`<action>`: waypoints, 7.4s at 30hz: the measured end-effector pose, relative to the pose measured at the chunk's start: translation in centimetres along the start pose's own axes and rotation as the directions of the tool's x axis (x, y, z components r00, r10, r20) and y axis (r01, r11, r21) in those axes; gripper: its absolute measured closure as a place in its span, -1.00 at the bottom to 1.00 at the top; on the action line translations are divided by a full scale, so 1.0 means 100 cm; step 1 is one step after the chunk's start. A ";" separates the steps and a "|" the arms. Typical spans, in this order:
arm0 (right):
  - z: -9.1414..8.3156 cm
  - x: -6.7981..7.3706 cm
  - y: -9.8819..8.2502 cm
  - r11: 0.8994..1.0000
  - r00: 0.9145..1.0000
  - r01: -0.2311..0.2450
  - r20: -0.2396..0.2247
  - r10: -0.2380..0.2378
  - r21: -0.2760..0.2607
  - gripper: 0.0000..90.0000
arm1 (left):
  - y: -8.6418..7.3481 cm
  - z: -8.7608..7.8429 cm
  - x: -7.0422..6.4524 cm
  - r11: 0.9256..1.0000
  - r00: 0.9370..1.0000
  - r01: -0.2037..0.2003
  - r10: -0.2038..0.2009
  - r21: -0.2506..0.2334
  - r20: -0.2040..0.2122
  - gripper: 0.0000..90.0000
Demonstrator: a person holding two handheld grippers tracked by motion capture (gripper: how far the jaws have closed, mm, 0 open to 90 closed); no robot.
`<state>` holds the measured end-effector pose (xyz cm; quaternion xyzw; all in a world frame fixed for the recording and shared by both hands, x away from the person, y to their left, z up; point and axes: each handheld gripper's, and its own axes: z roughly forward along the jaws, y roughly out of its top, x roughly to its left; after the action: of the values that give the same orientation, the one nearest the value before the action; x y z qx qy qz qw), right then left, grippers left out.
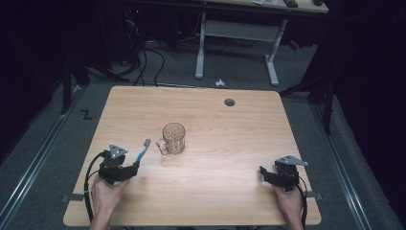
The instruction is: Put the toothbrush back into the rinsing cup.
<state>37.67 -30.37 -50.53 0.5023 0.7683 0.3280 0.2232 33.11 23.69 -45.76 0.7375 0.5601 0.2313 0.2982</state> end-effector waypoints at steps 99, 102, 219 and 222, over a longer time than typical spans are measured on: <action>0.000 -0.001 0.000 1.000 1.000 -0.002 -0.007 0.002 -0.002 -0.33 | 0.059 0.081 0.012 0.928 0.994 -0.096 0.074 0.359 0.074 0.77; 0.000 -0.001 0.000 1.000 1.000 -0.002 -0.007 0.002 -0.002 -0.33 | 0.060 0.079 0.012 0.933 0.994 -0.096 0.075 0.348 0.075 0.77; -0.001 -0.001 0.000 1.000 1.000 -0.004 -0.012 0.004 -0.003 -0.33 | 0.102 -0.036 0.000 0.994 0.987 -0.051 0.065 -0.095 0.150 0.78; -0.001 -0.001 0.000 1.000 1.000 -0.006 -0.014 0.006 -0.003 -0.34 | 0.105 -0.036 -0.003 0.993 0.986 -0.057 0.072 -0.107 0.147 0.78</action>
<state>37.65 -30.52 -50.52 0.5020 0.7678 0.3334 0.2176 37.81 22.02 -35.84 0.7544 0.4991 0.2128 0.3694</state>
